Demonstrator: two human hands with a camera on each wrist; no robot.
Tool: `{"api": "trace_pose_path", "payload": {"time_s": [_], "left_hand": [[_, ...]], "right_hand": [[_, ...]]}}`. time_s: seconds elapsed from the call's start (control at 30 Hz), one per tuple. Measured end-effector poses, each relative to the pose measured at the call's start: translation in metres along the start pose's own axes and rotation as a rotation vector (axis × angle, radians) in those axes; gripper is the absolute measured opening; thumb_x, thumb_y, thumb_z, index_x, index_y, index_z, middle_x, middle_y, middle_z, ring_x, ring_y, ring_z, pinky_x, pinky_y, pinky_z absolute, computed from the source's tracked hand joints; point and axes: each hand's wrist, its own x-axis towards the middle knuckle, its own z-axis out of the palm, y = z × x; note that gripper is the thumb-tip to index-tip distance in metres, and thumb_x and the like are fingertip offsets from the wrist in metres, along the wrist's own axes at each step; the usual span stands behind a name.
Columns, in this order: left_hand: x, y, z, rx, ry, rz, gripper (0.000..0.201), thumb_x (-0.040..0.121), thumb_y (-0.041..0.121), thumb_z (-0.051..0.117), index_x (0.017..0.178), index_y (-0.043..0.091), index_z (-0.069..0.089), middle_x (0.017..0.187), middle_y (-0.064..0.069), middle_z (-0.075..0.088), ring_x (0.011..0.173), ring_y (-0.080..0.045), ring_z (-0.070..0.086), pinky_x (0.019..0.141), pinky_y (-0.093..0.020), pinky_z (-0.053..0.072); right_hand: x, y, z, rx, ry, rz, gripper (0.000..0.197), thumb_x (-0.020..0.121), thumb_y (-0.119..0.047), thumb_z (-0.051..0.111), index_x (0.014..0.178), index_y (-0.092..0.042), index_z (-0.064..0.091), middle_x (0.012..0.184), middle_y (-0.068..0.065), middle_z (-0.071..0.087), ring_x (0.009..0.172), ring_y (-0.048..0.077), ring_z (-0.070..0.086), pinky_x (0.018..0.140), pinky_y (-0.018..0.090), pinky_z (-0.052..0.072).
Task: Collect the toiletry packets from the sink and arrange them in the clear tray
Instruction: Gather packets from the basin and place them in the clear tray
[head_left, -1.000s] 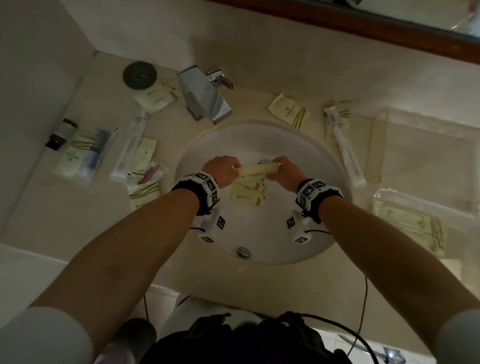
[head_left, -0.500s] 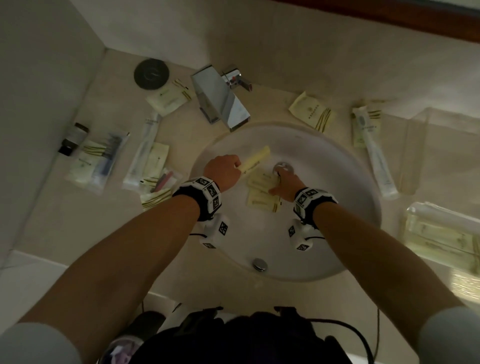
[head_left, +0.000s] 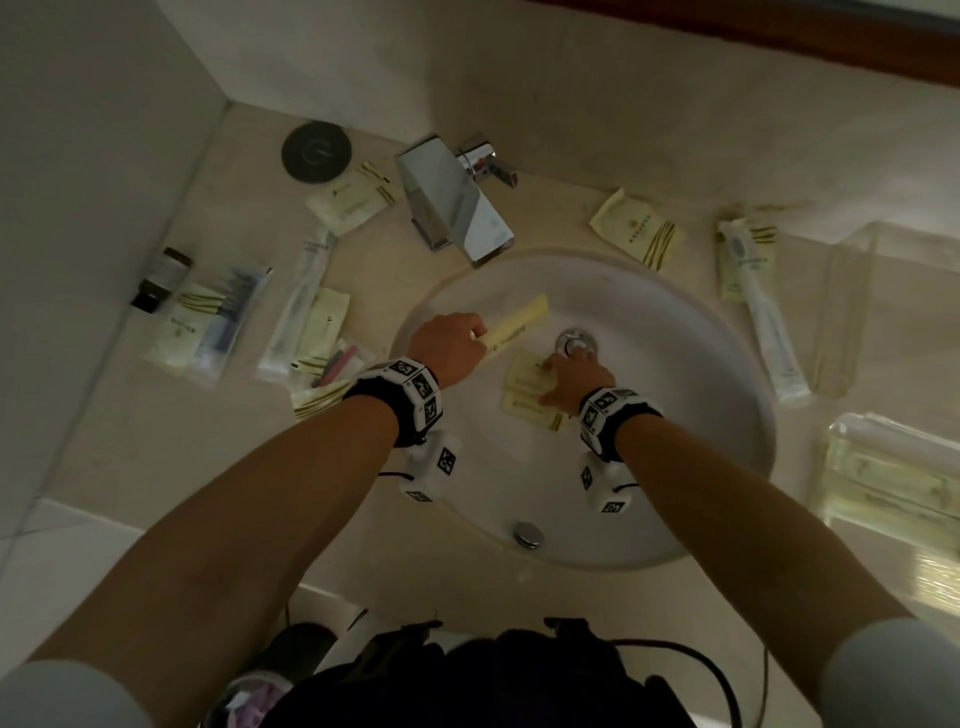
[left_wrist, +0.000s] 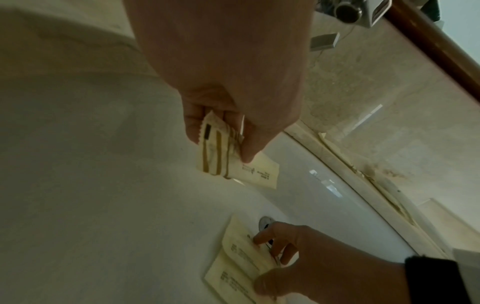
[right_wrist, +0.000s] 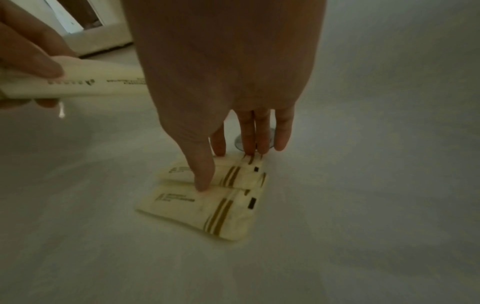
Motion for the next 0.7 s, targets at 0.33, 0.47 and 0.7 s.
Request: {"api": "trace_pose_path", "payload": {"time_s": [0.33,0.47,0.7], "left_hand": [[-0.010,0.003,0.001,-0.014,-0.004,0.003,0.029,0.091,0.022,0.053,0.119,0.017,0.061,0.116,-0.007,0.066,0.094,-0.026,0.065,0.085,-0.035,0.053],[-0.015,0.003,-0.002,-0.049,-0.013,-0.007,0.027,0.090,0.021,0.053,0.115,0.018,0.062,0.100,-0.008,0.071,0.078,-0.026,0.070,0.075,-0.035,0.057],[-0.022,0.005,-0.006,-0.056,0.003,-0.003,0.025,0.091,0.020,0.052,0.114,0.015,0.062,0.100,-0.008,0.071,0.082,-0.025,0.069,0.074,-0.029,0.053]], "right_hand": [[-0.007,-0.003,0.001,-0.154,-0.030,-0.009,0.068,0.085,-0.044,0.064,0.142,-0.020,0.035,0.155,0.018,0.018,0.140,0.039,0.024,0.110,0.052,0.028],[-0.012,-0.006,-0.002,-0.235,-0.005,-0.021,0.049,0.093,-0.034,0.049,0.140,-0.021,0.040,0.150,0.017,0.031,0.137,0.037,0.031,0.109,0.048,0.030],[-0.023,-0.008,-0.013,-0.278,-0.013,-0.013,0.023,0.094,-0.022,0.044,0.109,-0.016,0.060,0.117,0.008,0.061,0.109,0.029,0.056,0.098,0.041,0.037]]}}
